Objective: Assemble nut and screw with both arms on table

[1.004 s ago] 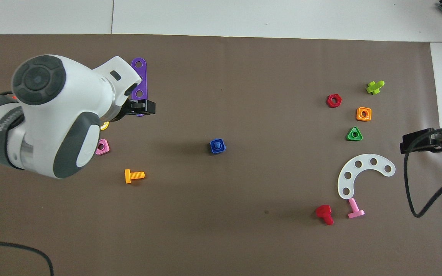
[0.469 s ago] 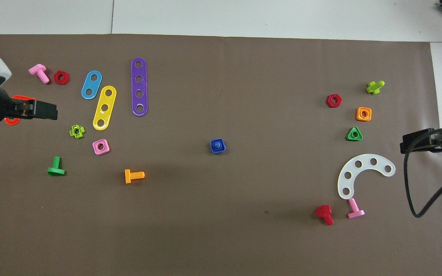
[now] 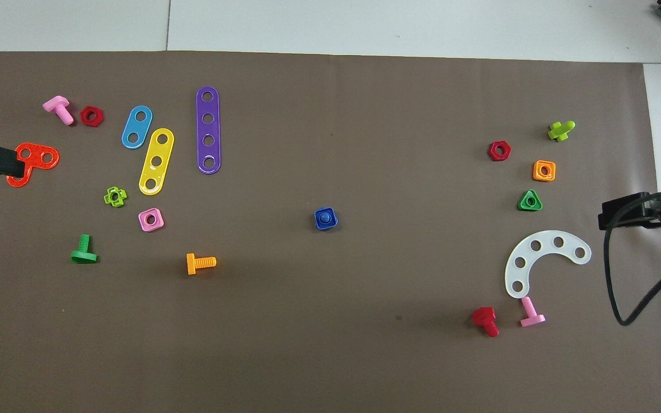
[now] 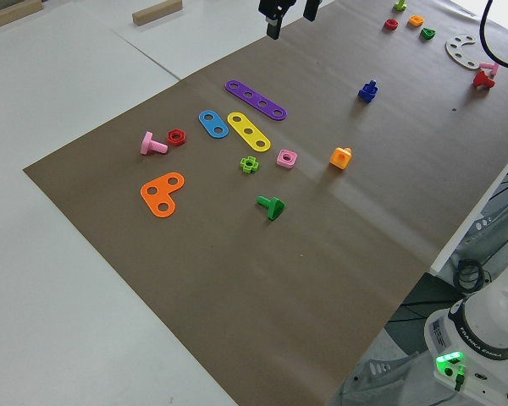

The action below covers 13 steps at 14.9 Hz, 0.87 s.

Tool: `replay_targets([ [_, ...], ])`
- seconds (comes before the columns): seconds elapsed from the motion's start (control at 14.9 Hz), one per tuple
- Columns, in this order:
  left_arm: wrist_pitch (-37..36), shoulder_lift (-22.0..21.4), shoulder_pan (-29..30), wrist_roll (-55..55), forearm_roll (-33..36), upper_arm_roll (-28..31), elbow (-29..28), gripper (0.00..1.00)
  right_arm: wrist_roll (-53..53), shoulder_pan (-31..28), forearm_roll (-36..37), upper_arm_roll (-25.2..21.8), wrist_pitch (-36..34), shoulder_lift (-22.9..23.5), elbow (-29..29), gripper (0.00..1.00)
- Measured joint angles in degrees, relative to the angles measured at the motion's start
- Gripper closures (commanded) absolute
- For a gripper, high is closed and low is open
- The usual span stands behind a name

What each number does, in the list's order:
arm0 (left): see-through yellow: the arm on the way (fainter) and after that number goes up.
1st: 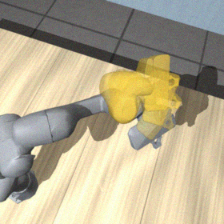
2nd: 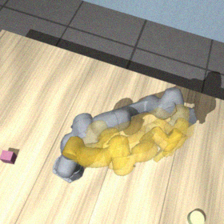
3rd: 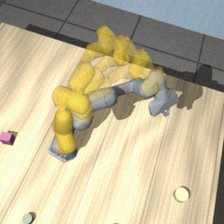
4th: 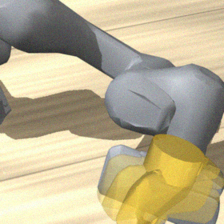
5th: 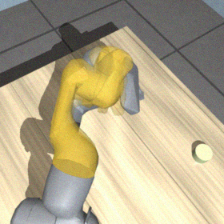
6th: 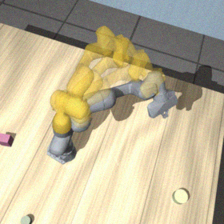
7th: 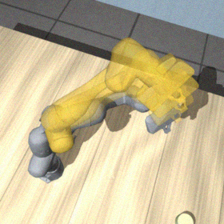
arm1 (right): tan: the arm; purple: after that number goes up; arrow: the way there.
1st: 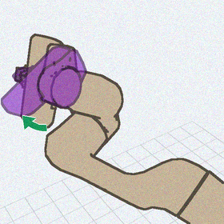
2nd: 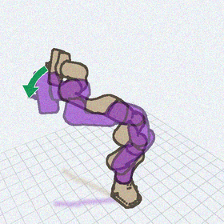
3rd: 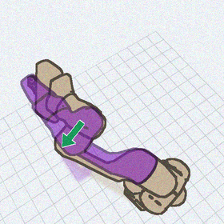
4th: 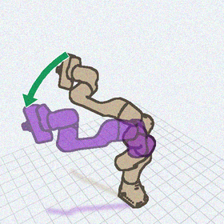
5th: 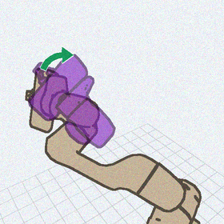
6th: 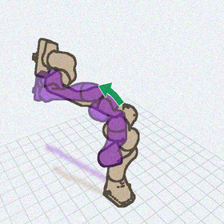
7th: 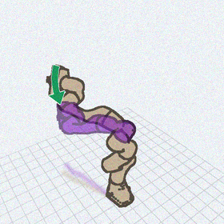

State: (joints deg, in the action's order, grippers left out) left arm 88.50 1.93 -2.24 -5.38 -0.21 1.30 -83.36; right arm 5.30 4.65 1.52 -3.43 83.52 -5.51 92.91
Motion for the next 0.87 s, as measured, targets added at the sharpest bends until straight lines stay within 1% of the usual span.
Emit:
replay_targets([
  [0.87,-1.37,-0.57,0.01,-0.02,-0.01,-0.56,0.19,0.0,0.0,0.0,0.0,0.0,0.0,-0.01,0.0,0.0],
])
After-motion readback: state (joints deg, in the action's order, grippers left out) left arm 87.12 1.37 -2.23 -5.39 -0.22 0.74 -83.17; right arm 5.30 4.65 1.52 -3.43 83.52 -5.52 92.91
